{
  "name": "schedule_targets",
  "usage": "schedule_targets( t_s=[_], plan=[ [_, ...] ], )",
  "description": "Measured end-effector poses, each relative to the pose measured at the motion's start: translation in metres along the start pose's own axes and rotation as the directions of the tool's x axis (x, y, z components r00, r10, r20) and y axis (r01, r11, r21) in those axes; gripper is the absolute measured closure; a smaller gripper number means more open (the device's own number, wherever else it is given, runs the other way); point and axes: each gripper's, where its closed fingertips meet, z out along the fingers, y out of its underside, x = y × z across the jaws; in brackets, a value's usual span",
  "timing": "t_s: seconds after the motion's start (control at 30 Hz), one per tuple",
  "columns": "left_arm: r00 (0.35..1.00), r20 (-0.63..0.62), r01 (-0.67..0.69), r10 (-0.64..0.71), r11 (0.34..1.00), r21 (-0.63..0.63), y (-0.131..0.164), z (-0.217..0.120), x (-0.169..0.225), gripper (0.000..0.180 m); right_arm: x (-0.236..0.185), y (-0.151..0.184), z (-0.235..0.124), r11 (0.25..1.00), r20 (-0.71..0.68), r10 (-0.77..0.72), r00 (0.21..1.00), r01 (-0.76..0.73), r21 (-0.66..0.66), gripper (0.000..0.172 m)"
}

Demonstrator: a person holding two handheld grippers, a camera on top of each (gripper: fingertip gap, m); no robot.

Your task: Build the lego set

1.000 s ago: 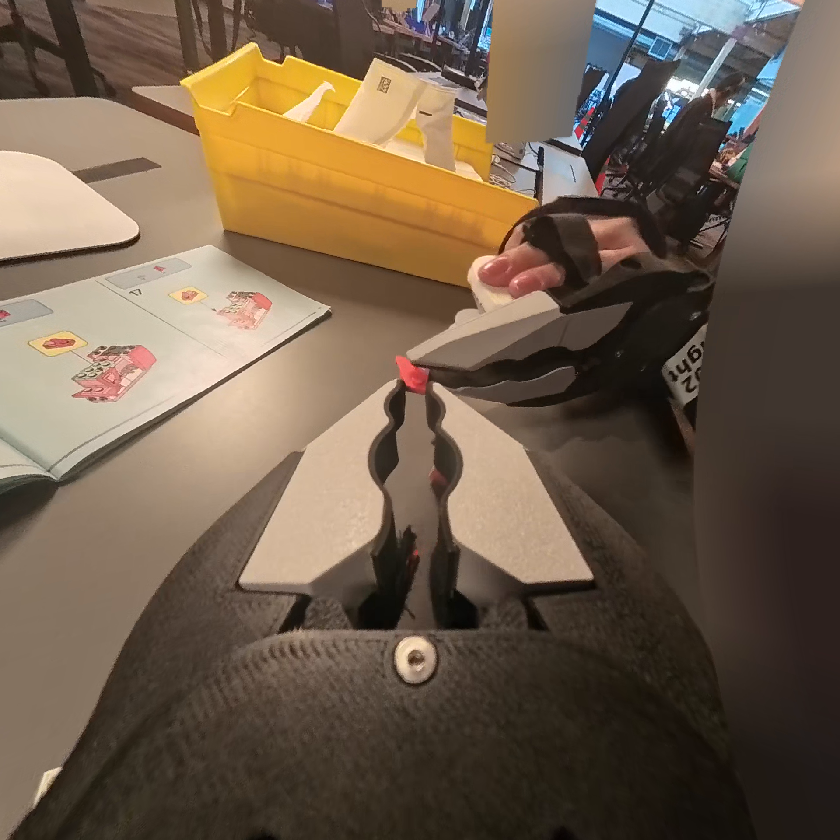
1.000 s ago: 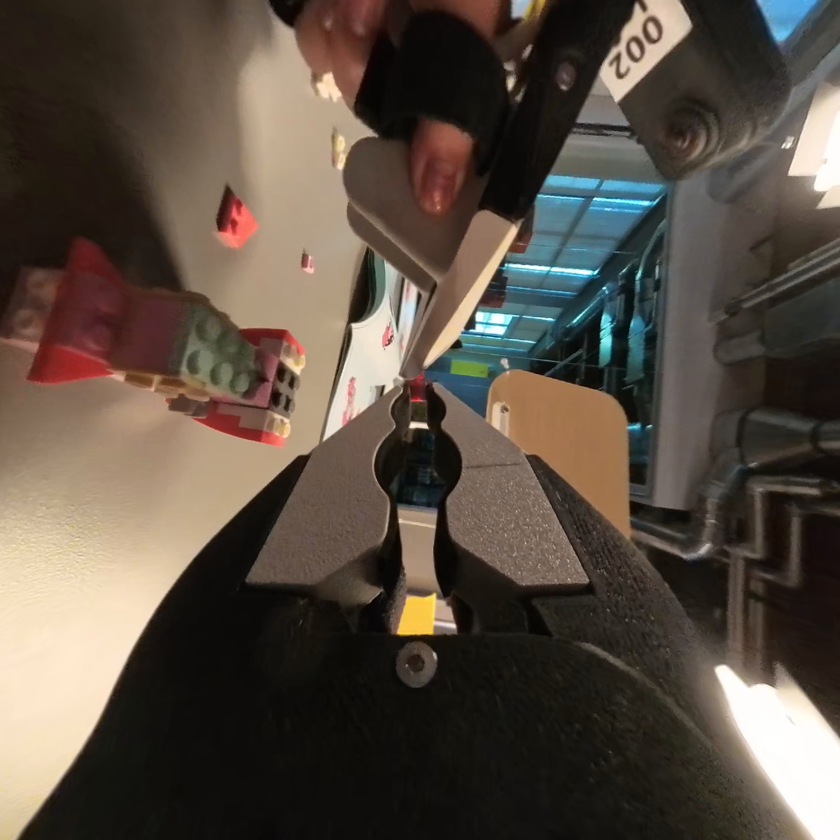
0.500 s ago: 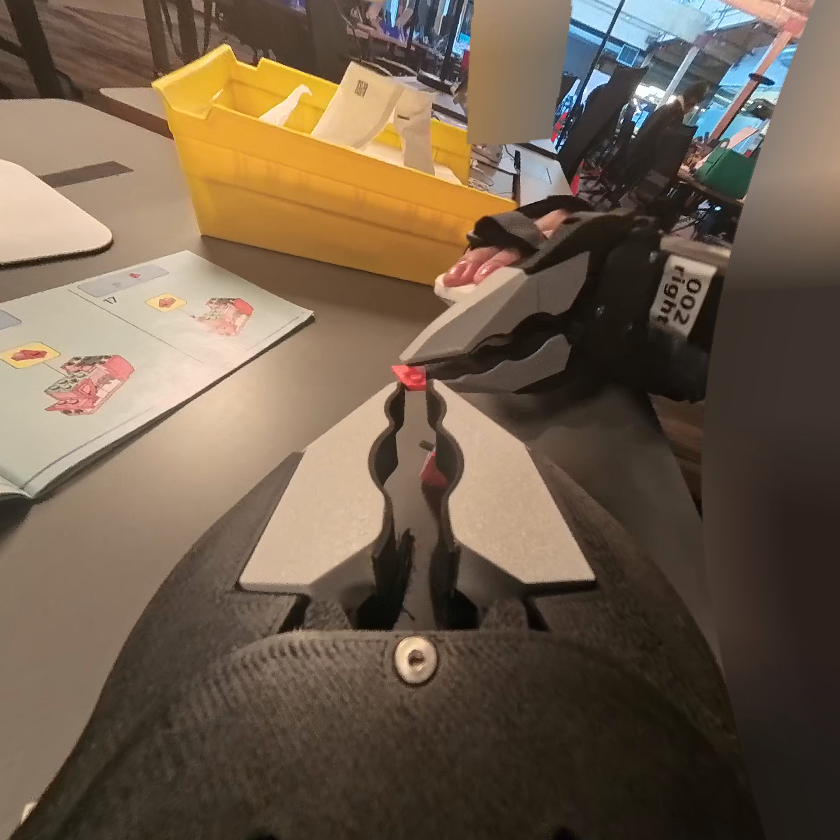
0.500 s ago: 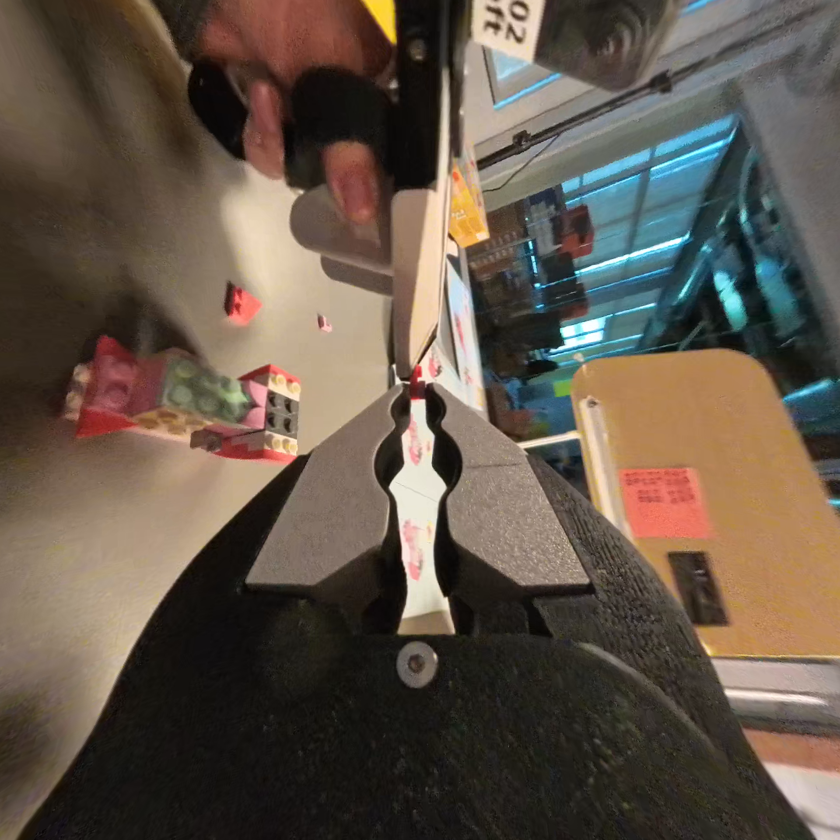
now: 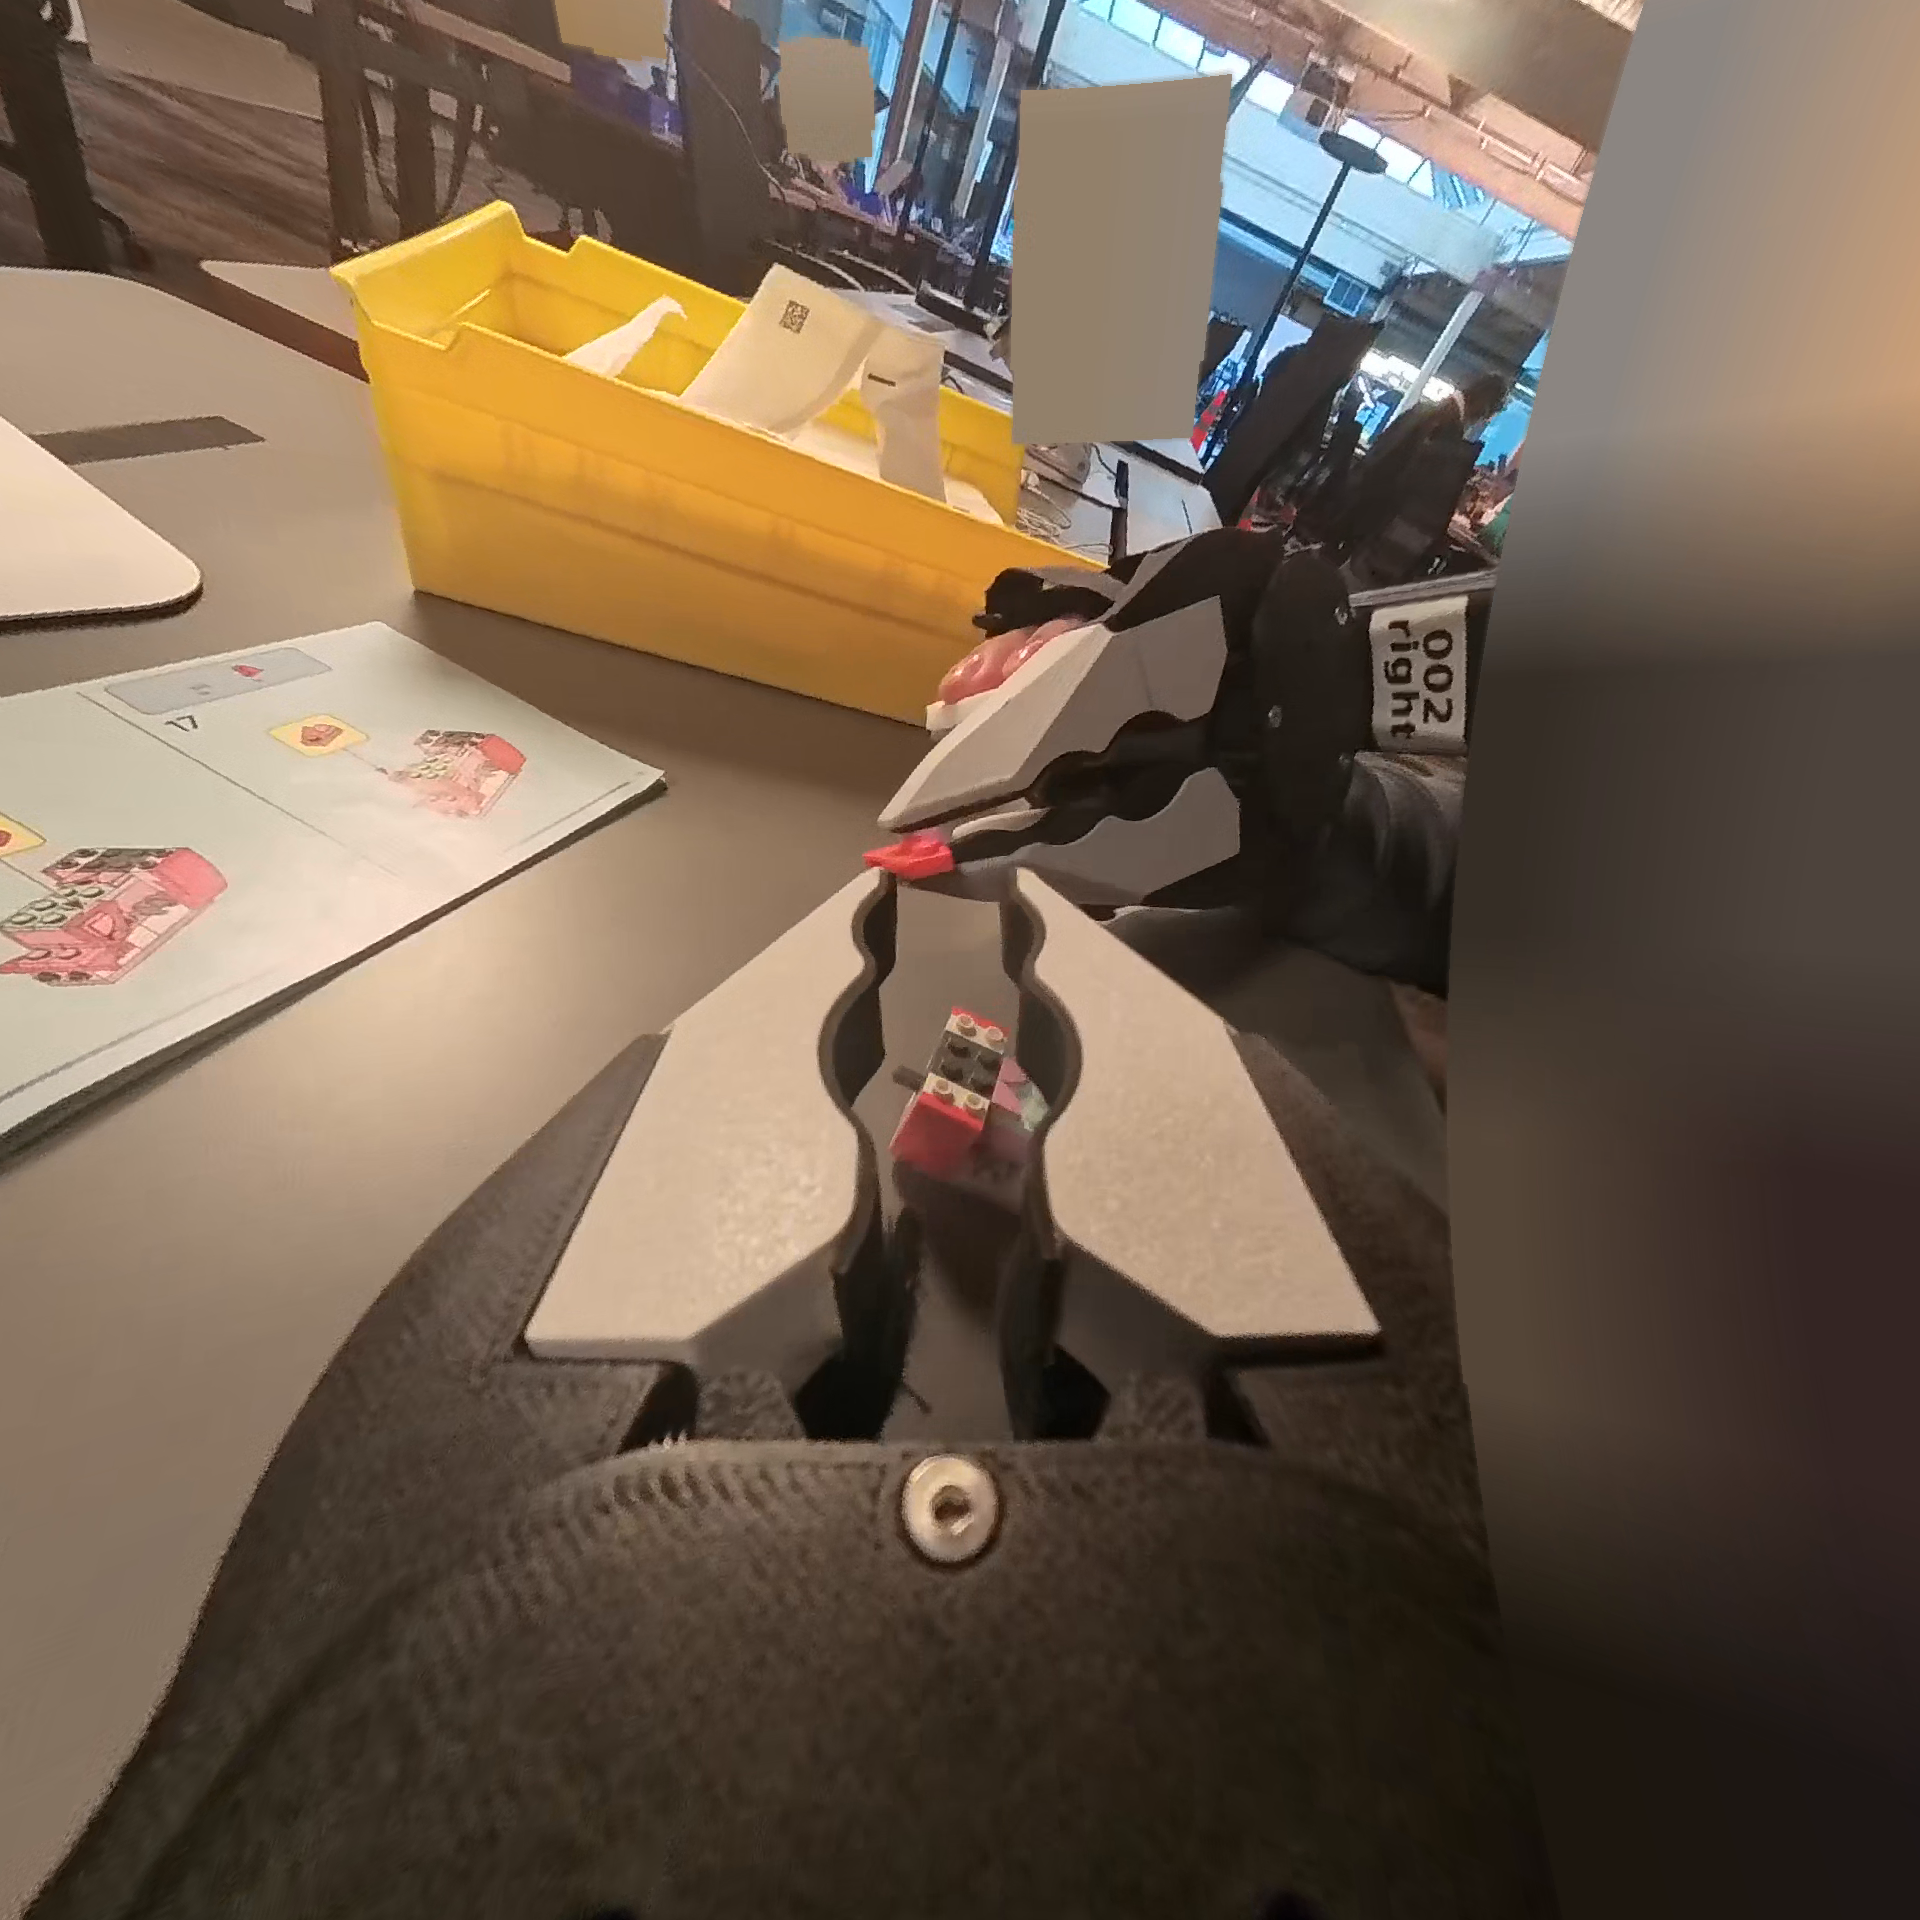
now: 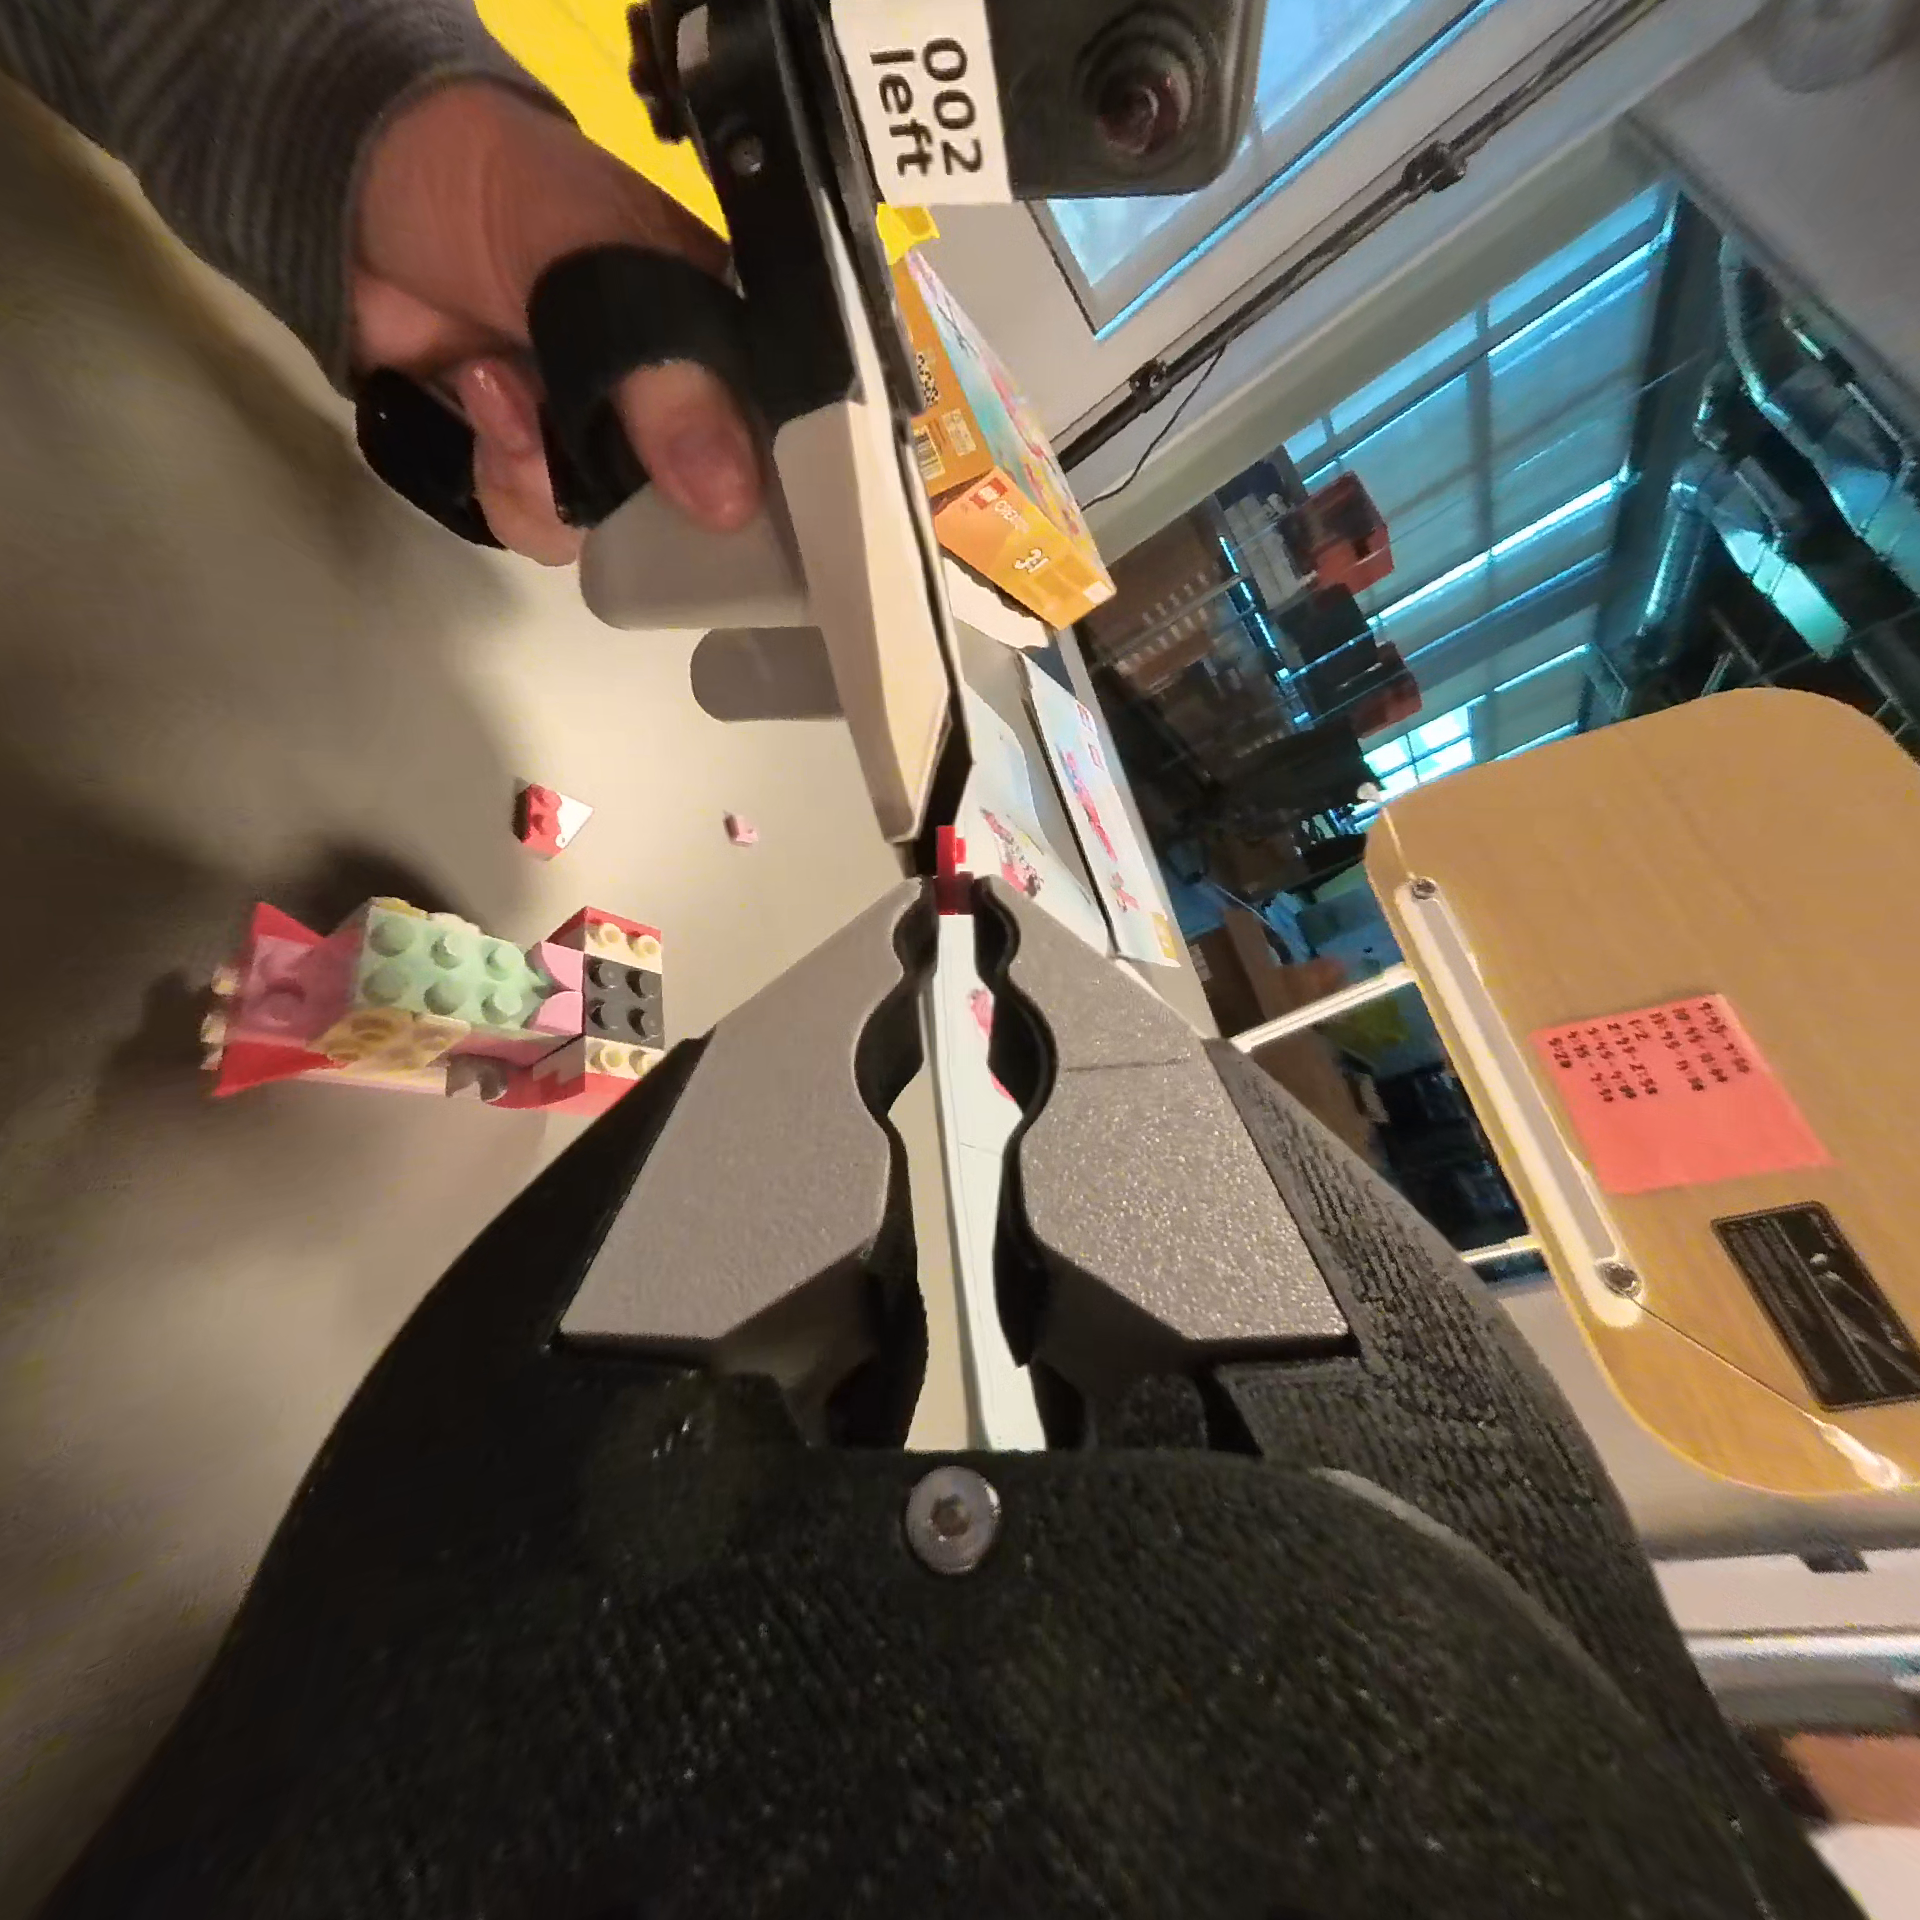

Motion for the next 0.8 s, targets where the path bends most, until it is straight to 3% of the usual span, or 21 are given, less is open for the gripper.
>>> schedule_targets(
  t_s=[0.23,0.33,0.47,0.57,0.63,0.73,0.8],
  plan=[
    [0.999,0.032,-0.006,0.006,1.0,0.024,-0.003,-0.003,-0.006,0.167,0.002,-0.001,-0.001,0.988,-0.073,-0.156,0.985,0.155,-0.016,0.167],
    [0.997,0.039,-0.073,0.073,0.997,0.008,0.001,-0.002,-0.005,0.173,-0.001,0.002,0.0,0.965,-0.083,-0.263,0.961,0.259,-0.052,0.167],
    [0.997,0.03,-0.07,0.07,0.998,0.002,0.001,-0.001,-0.004,0.163,-0.005,0.002,0.001,0.92,-0.094,-0.391,0.916,0.383,-0.086,0.167],
    [0.994,0.056,-0.092,0.093,0.996,-0.02,0.005,0.001,-0.007,0.17,-0.007,0.001,0.002,0.895,-0.1,-0.444,0.89,0.435,-0.101,0.167],
    [0.991,0.059,-0.12,0.123,0.992,-0.048,0.007,0.0,-0.007,0.171,-0.008,0.0,0.001,0.902,-0.106,-0.431,0.896,0.424,-0.081,0.167],
    [0.979,0.093,-0.176,0.181,0.983,-0.058,0.006,-0.002,-0.012,0.172,-0.009,0.014,0.003,0.962,-0.021,-0.255,0.967,0.252,-0.106,0.13],
    [0.97,0.112,-0.206,0.214,0.976,-0.075,0.008,-0.004,-0.016,0.172,-0.003,0.022,-0.002,0.989,0.004,-0.113,0.994,0.113,-0.098,0.126]
  ],
)
